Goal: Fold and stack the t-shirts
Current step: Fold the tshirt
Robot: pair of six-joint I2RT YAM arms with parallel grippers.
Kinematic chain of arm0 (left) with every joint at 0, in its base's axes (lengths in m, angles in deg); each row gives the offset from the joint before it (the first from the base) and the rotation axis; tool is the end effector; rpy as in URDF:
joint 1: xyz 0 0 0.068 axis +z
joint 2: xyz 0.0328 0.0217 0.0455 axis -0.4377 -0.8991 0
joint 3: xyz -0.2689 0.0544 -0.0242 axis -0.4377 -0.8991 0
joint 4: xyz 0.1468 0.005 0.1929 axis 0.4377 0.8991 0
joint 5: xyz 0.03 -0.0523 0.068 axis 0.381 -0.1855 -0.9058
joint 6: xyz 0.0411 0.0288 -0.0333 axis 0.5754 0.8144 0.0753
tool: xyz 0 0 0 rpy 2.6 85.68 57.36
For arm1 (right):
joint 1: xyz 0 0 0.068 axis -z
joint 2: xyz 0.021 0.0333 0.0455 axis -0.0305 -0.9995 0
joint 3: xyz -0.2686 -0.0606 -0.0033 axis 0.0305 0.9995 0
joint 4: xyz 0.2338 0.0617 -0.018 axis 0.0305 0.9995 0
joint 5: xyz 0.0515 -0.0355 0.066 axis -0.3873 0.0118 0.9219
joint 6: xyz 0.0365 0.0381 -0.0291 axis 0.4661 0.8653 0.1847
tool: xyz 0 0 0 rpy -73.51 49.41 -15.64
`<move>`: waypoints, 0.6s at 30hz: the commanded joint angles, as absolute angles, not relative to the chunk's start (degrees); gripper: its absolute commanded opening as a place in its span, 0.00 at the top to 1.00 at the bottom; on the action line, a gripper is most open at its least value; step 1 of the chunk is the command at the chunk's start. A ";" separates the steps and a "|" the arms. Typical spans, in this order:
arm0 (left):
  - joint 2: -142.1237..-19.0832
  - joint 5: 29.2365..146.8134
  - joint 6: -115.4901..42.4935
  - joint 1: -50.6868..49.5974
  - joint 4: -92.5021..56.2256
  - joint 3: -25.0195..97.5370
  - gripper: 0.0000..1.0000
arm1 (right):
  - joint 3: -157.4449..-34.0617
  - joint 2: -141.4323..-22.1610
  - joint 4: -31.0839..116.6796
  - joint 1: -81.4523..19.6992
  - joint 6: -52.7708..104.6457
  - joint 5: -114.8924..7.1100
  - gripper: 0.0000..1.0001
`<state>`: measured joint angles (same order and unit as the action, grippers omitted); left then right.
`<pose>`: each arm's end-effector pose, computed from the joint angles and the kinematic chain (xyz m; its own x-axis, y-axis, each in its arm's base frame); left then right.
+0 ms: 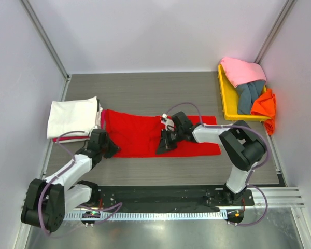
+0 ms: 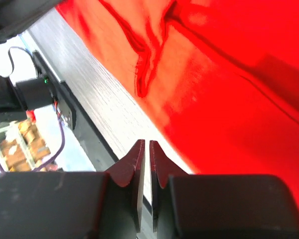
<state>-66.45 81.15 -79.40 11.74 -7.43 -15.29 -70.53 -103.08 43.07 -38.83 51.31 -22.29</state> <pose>0.1729 -0.0450 0.1567 -0.6388 -0.6776 -0.3644 -0.4460 0.7121 -0.5421 0.2450 0.2205 0.1475 -0.9491 -0.2003 -0.2430 -0.3148 0.5838 0.7484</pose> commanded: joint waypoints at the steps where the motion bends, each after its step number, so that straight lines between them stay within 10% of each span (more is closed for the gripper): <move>1: -63.47 78.53 -75.29 12.07 -0.84 -10.44 0.80 | -70.57 -95.21 47.20 -36.91 48.31 -26.96 0.86; 9: -58.02 75.11 -74.22 8.64 7.34 -5.85 0.74 | -71.19 -84.13 63.71 -33.48 45.49 -58.33 0.99; 14: -54.25 73.09 -80.37 8.47 11.38 -8.48 1.00 | -66.10 -76.93 66.11 -31.37 48.12 -68.64 0.99; 18: -51.61 68.89 -83.10 8.47 12.96 -10.60 1.00 | -63.45 -74.20 66.02 -31.02 49.27 -71.63 0.99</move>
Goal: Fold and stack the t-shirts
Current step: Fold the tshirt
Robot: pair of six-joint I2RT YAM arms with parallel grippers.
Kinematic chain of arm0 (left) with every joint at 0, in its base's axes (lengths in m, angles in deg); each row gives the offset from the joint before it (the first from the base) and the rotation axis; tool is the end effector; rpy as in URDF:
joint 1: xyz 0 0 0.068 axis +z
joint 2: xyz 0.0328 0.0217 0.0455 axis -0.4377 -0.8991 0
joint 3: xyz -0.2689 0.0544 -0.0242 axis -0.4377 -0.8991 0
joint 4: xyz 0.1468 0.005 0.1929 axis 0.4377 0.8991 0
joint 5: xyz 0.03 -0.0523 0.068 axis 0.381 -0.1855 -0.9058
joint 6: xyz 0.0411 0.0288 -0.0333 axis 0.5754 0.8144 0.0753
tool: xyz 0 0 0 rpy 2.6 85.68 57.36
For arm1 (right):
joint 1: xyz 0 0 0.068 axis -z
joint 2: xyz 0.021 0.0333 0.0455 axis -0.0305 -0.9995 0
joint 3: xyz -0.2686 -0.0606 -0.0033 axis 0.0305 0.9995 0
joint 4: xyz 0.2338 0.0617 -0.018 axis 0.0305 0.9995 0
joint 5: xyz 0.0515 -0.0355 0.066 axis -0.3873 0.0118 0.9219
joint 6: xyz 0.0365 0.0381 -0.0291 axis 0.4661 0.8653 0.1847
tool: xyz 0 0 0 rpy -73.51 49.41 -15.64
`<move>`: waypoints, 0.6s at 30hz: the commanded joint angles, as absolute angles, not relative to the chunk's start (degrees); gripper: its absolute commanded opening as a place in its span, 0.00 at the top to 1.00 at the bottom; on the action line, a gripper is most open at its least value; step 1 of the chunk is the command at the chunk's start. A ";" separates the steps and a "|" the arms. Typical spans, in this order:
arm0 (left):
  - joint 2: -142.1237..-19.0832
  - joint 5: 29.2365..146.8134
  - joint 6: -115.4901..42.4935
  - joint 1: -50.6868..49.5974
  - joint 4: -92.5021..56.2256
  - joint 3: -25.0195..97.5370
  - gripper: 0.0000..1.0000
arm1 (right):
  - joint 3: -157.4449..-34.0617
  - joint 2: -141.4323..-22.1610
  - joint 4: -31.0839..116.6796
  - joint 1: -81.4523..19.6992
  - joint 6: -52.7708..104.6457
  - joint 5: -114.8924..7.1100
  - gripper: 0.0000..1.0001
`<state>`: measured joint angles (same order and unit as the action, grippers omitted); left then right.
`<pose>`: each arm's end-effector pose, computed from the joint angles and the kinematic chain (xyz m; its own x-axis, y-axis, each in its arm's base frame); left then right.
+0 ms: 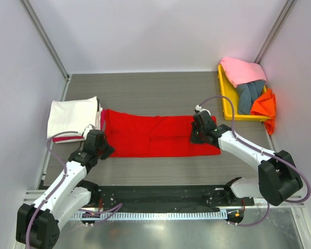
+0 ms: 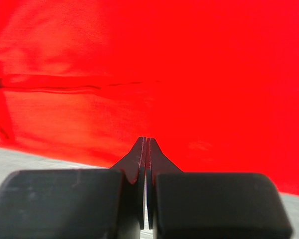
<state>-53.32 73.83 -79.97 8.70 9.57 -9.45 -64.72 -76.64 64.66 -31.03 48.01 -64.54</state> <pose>0.1476 -0.0411 0.1979 -0.5887 -0.6708 -0.4510 -0.4443 0.7346 -0.5128 0.2177 0.1194 0.2110 -0.8390 0.0825 -0.5378 -0.0641 0.9666 0.2483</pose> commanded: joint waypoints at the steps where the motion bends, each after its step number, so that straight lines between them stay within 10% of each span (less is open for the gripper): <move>1: -51.17 67.82 -83.62 8.55 13.40 -10.68 1.00 | -63.10 -74.11 66.19 -30.93 49.62 -72.51 0.99; 18: -79.98 65.35 -76.16 7.67 9.99 11.45 1.00 | -60.90 -77.01 67.78 -30.05 54.27 -85.52 0.99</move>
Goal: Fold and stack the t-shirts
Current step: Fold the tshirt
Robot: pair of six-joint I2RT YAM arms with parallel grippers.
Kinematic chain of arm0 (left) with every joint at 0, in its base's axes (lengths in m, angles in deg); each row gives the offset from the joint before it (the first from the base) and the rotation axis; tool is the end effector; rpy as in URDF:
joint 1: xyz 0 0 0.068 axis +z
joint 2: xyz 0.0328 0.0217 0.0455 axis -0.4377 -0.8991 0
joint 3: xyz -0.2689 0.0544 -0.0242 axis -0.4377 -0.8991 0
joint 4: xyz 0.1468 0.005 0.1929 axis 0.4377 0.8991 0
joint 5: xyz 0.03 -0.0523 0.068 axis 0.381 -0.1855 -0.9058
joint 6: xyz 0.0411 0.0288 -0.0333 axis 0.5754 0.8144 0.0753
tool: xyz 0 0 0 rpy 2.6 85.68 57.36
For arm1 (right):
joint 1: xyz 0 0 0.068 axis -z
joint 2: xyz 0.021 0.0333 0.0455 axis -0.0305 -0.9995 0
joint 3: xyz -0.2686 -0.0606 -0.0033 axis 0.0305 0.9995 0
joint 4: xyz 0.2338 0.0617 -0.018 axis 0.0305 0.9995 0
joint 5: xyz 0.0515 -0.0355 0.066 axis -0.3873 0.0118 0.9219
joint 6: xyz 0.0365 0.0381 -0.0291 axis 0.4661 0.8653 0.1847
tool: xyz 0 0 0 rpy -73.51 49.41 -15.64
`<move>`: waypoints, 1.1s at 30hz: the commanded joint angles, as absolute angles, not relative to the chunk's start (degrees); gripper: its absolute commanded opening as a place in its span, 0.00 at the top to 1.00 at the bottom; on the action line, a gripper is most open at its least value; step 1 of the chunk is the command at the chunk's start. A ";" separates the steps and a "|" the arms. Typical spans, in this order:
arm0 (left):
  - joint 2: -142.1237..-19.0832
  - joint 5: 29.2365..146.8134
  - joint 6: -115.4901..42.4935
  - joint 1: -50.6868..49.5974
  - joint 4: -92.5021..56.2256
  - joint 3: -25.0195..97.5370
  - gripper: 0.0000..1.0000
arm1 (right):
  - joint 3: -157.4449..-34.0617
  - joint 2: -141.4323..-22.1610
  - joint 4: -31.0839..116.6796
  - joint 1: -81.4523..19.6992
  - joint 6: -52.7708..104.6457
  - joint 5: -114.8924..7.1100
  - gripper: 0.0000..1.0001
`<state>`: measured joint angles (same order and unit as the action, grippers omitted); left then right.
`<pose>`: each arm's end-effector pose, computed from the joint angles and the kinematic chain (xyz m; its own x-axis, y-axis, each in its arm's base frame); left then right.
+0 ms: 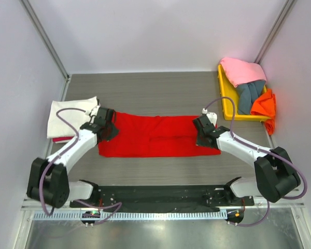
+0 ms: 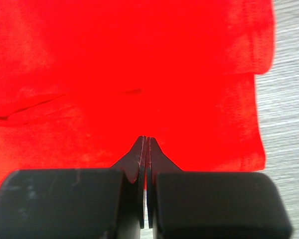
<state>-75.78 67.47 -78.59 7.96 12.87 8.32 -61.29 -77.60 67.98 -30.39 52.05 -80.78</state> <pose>0.2180 -0.0609 0.2224 -0.6132 -0.6285 -0.4786 -0.5191 0.7772 -0.3555 0.2109 0.0985 0.1888 -0.8183 0.1378 -0.5581 0.1552 0.9877 0.0162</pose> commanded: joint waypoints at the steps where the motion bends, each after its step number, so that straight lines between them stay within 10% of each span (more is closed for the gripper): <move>1: -83.65 65.18 -75.98 7.67 9.63 12.33 1.00 | -60.81 -76.74 67.78 -29.88 54.45 -86.14 0.99; 23: -120.67 61.04 -72.65 7.76 22.80 42.21 1.00 | -58.36 -84.92 67.78 -26.53 62.27 -81.41 0.99; 33: -144.31 65.70 -66.76 7.67 32.92 77.00 1.00 | -54.22 -77.62 70.67 -32.50 63.94 -75.07 0.99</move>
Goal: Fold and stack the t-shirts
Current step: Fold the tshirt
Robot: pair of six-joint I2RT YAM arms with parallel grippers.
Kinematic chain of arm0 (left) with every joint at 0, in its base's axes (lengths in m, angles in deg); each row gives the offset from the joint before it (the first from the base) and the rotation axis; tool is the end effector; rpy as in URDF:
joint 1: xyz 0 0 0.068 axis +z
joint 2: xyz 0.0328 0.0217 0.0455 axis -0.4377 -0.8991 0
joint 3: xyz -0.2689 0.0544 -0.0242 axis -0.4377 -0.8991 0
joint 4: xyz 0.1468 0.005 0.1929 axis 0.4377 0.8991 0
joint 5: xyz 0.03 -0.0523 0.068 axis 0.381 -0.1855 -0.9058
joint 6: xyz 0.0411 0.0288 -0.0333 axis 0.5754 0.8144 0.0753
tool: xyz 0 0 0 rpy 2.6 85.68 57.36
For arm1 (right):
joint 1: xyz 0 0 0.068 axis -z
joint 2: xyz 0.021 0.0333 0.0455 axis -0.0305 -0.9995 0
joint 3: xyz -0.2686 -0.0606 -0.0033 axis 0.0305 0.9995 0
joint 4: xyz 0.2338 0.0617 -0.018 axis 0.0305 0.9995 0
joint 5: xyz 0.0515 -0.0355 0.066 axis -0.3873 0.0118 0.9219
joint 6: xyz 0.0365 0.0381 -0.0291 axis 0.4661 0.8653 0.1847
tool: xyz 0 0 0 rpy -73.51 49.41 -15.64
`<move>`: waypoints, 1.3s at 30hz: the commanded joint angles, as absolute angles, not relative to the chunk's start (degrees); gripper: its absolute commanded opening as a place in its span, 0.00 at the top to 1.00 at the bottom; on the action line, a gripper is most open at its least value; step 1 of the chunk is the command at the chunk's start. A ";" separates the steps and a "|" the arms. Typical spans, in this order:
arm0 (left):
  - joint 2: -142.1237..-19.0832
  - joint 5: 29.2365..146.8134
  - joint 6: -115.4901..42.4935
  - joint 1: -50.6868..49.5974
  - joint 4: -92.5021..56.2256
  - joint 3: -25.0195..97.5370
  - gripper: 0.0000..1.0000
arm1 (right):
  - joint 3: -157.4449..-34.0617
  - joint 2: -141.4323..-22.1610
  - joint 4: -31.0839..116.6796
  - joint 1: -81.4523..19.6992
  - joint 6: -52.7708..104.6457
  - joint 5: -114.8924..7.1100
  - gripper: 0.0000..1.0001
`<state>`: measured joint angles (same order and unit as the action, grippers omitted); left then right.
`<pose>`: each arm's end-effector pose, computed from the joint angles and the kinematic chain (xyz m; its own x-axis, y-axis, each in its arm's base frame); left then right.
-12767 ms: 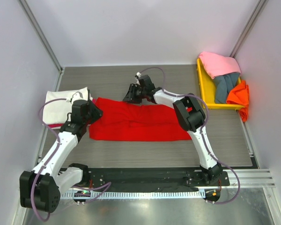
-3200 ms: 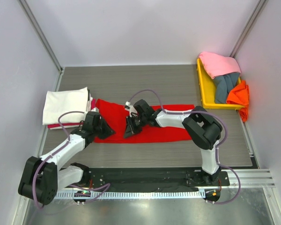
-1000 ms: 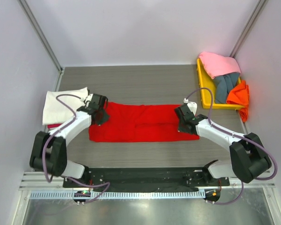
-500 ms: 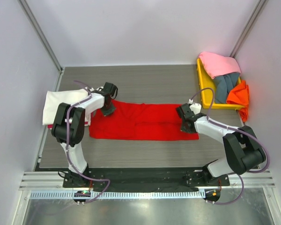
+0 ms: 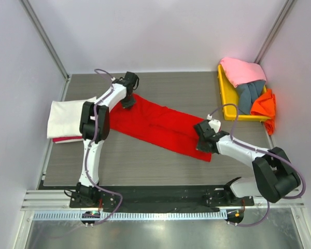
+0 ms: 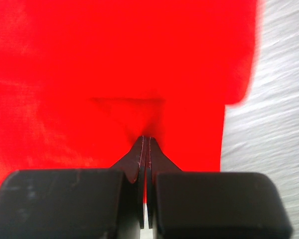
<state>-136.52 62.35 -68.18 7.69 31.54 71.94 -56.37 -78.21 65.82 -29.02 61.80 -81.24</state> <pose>0.4446 -0.1328 0.1691 -0.7957 -0.4260 -0.4305 -0.4649 0.8852 -0.0165 0.2024 0.0875 0.1658 -0.7977 0.3067 -0.5192 0.3219 0.9446 0.0634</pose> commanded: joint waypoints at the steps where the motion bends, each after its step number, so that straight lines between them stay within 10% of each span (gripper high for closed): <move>1: -146.16 68.14 -66.49 7.67 33.44 79.55 1.00 | -54.31 -77.27 71.81 -33.90 64.73 -74.98 0.99; 13: -160.58 86.53 -71.32 6.36 25.19 100.75 1.00 | -65.35 -88.75 68.84 -67.55 82.93 -74.28 0.99; 21: -164.72 90.57 -76.50 2.40 15.35 105.95 1.00 | -78.21 -96.87 61.55 -71.45 76.52 -69.28 0.99; 33: -165.17 94.52 -82.22 1.43 5.68 105.86 1.00 | -79.71 -76.58 64.52 -46.07 58.96 -66.72 0.94; 36: -163.50 98.30 -82.75 1.52 1.99 105.94 0.97 | -79.10 -75.34 64.53 -36.75 54.82 -67.68 0.64; 39: -158.84 100.76 -82.49 1.78 0.58 105.42 0.92 | -78.13 -75.24 60.15 -28.23 52.35 -64.98 0.55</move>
<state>-163.61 95.97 -82.17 1.73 4.04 105.84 -78.55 -75.30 62.26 -32.73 58.45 -66.94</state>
